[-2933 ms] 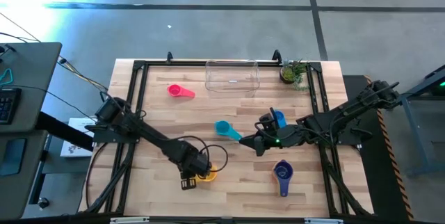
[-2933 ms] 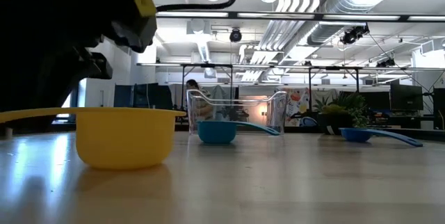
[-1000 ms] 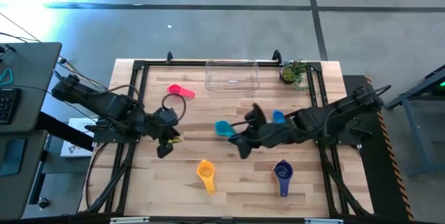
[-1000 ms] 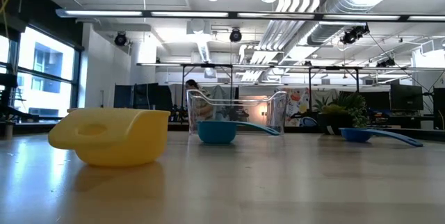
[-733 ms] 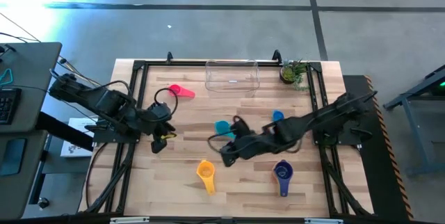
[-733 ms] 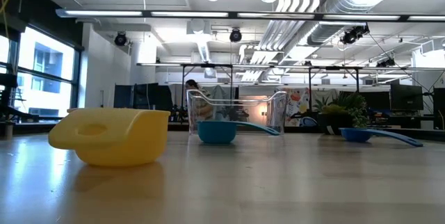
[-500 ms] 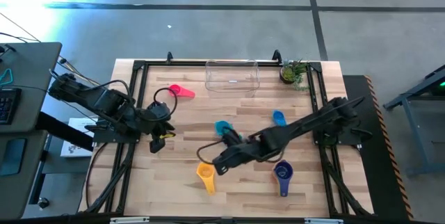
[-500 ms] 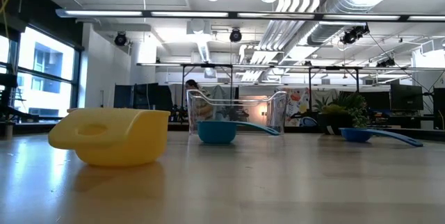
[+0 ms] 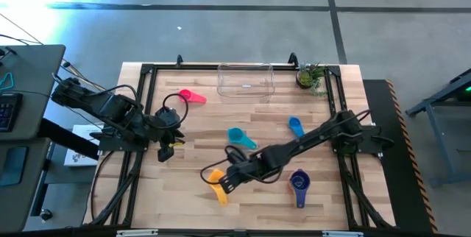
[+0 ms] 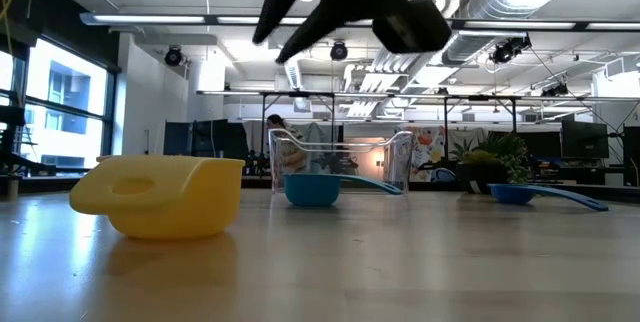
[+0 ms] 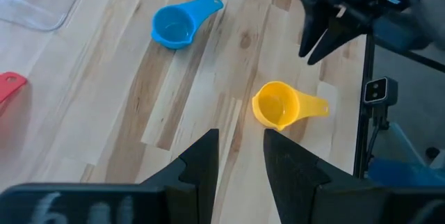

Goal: Nest measuring cups in basket
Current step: Stack the yellow measuring cup on top of the dark blue measuring cup

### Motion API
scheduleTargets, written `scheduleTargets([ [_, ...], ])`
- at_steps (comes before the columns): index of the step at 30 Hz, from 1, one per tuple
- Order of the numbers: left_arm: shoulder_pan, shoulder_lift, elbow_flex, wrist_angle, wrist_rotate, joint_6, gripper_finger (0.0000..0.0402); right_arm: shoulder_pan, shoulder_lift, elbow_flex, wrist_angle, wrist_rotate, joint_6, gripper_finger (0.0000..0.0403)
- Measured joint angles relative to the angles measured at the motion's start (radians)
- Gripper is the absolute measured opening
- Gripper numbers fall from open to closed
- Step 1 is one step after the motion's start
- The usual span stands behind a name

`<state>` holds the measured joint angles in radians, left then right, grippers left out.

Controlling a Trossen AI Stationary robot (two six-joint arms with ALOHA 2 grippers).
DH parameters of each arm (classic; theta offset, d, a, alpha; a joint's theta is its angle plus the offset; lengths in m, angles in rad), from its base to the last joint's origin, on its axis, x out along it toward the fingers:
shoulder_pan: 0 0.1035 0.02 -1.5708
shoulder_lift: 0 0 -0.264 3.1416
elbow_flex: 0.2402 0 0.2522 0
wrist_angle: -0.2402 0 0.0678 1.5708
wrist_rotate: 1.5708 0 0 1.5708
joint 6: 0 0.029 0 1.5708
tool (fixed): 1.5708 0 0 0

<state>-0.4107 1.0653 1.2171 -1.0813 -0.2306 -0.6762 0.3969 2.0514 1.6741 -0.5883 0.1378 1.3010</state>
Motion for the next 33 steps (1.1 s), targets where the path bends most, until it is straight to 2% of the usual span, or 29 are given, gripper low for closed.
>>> scheduleTargets([
  [4, 0.0, 0.0, 0.0, 0.0, 0.0, 0.0, 0.0106, -0.007, 0.027, 0.0, 0.007, -0.008, -0.018, 0.0074],
  [12, 0.0, 0.0, 0.0, 0.0, 0.0, -0.001, 0.0106, -0.034, 0.057, 0.0, 0.028, -0.014, -0.017, 0.0121],
  [18, 0.0, 0.0, 0.0, 0.0, 0.0, -0.003, 0.0106, -0.049, 0.082, 0.0, 0.038, -0.017, -0.018, 0.0124],
  [26, 0.0, 0.0, 0.0, 0.002, -0.019, -0.003, 0.0106, -0.057, 0.122, 0.0, 0.083, -0.09, -0.023, 0.0124],
  [33, 0.0, 0.0, -0.001, 0.003, -0.028, -0.003, 0.0106, -0.057, 0.144, -0.001, 0.098, -0.094, -0.023, 0.0124],
])
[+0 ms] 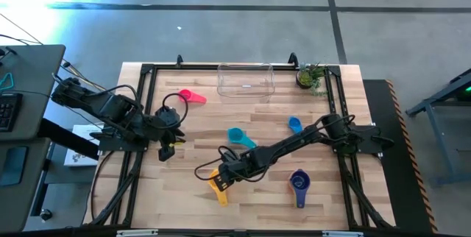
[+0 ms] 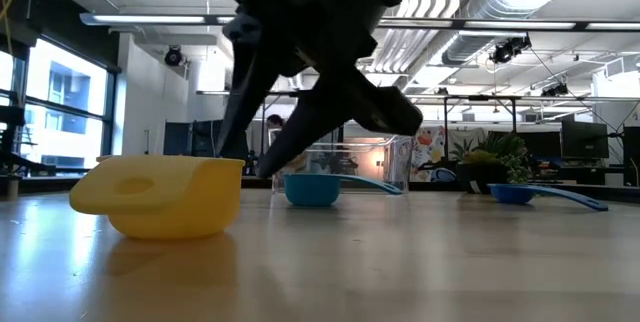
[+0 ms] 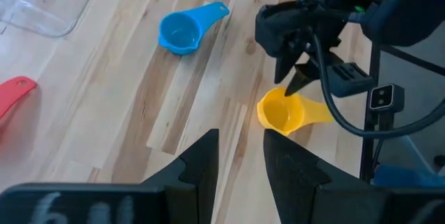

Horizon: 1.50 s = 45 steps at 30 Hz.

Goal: Nest measuring cups in basket
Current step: Stack the yellow measuring cup on top of the dark blue measuring cup

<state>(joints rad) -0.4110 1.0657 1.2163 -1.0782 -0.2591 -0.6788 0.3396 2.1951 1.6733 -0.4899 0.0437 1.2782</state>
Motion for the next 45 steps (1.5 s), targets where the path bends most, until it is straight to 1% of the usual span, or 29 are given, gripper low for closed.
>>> scheduleTargets([
  [7, 0.0, 0.0, 0.0, -0.001, -0.014, 0.001, 0.0106, -0.006, 0.022, -0.001, 0.016, -0.007, 0.005, 0.0123],
  [9, 0.0, 0.0, 0.0, -0.001, -0.014, 0.001, 0.0106, -0.008, 0.022, -0.001, 0.023, -0.01, 0.014, 0.0118],
  [12, 0.0, 0.0, 0.0, -0.001, -0.015, 0.002, 0.0106, -0.009, 0.021, 0.0, 0.021, -0.015, 0.02, 0.0091],
  [17, 0.0, 0.0, 0.0, -0.002, -0.015, 0.002, 0.0106, -0.013, 0.021, 0.0, 0.016, -0.029, 0.02, 0.0016],
  [18, 0.0, 0.0, 0.0, -0.002, -0.015, 0.003, 0.0106, -0.014, 0.021, 0.0, 0.017, -0.027, 0.018, 0.0009],
  [22, 0.0, 0.0, 0.0, -0.002, -0.015, 0.003, 0.0106, -0.014, 0.021, 0.0, 0.016, -0.028, 0.023, 0.0014],
  [26, 0.0, 0.0, 0.0, -0.002, -0.015, 0.003, 0.0106, -0.014, 0.02, 0.001, 0.013, -0.029, 0.005, 0.0005],
  [29, 0.0, 0.0, 0.0, -0.002, -0.015, 0.01, 0.0106, -0.013, 0.016, 0.022, -0.006, -0.029, 0.005, 0.0005],
  [33, 0.0, 0.0, 0.0, -0.002, -0.015, 0.01, 0.0106, -0.004, 0.007, 0.071, -0.084, -0.021, 0.005, 0.0003],
  [35, 0.0, 0.0, 0.0, -0.003, -0.015, 0.01, 0.0106, 0.005, 0.005, 0.107, -0.155, -0.009, 0.005, 0.0002],
  [45, 0.0, 0.0, 0.0, -0.003, -0.016, 0.01, 0.0106, 0.035, 0.003, 0.343, -0.478, 0.044, -0.023, 0.0001],
])
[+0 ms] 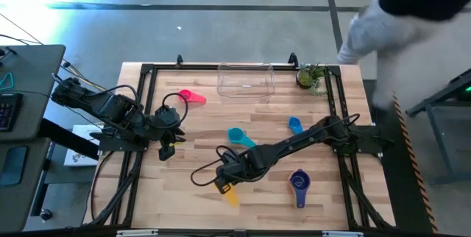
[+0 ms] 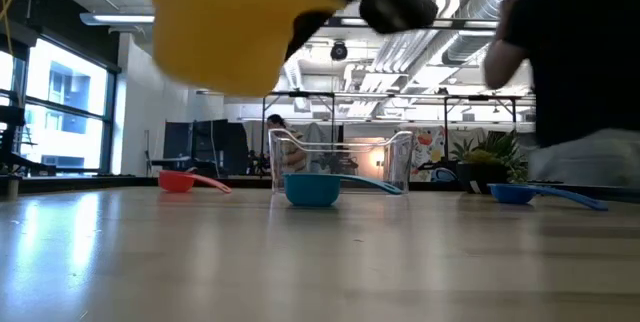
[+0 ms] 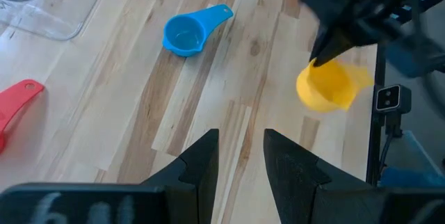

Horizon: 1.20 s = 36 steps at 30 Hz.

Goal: Nest measuring cups in basket
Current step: Stack the yellow measuring cup on top of the dark blue measuring cup

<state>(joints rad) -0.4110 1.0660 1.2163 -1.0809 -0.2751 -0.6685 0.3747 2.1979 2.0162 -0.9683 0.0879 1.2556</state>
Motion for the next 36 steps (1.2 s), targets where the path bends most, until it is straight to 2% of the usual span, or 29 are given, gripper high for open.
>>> scheduleTargets([
  [11, 0.0, 0.0, 0.0, 0.0, -0.001, -0.001, 0.0106, 0.022, -0.001, 0.245, -0.452, 0.094, -0.032, 0.0],
  [17, 0.0, 0.0, 0.0, 0.001, -0.001, -0.011, 0.0106, 0.042, -0.066, 0.235, -0.605, 0.142, -0.003, 0.0],
  [25, 0.0, 0.0, 0.001, 0.003, -0.001, -0.023, 0.0106, 0.089, -0.289, -0.006, -0.602, 0.234, 0.135, 0.0],
  [31, 0.0, 0.0, 0.001, 0.003, -0.006, -0.037, 0.0106, 0.158, -0.51, -0.308, -0.545, 0.255, 0.372, 0.0],
  [36, 0.0, 0.0, 0.001, 0.004, -0.008, -0.038, 0.0106, 0.25, -0.675, -0.569, -0.398, 0.258, 0.623, 0.0],
])
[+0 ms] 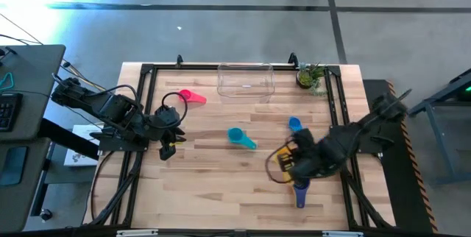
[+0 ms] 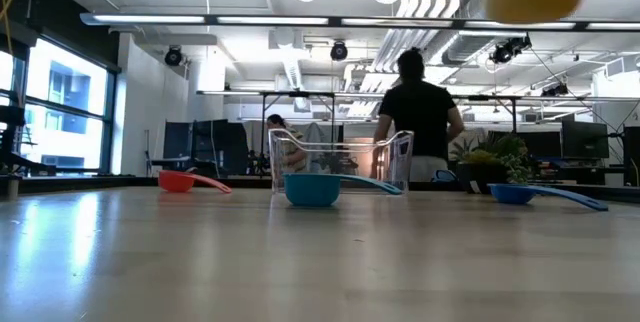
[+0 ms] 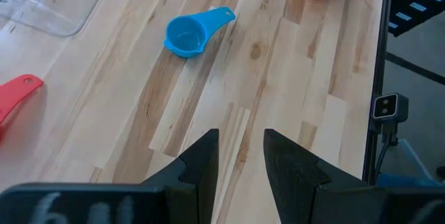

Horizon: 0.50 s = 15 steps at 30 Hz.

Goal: Nest measuring cups in basket
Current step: Stack the yellow measuring cup on top of the dark blue measuring cup

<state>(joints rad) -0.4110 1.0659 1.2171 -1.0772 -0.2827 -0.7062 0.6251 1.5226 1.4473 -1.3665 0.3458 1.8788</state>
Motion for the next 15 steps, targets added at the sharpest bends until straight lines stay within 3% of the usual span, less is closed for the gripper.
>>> scheduleTargets([
  [8, 0.0, 0.0, 0.0, 0.0, -0.019, 0.0, 0.0106, 0.145, -0.085, -0.246, 0.17, -0.035, 0.312, 0.0],
  [15, 0.0, 0.0, 0.0, 0.001, -0.019, 0.0, 0.0106, 0.195, -0.083, -0.273, 0.226, -0.066, 0.346, 0.0],
])
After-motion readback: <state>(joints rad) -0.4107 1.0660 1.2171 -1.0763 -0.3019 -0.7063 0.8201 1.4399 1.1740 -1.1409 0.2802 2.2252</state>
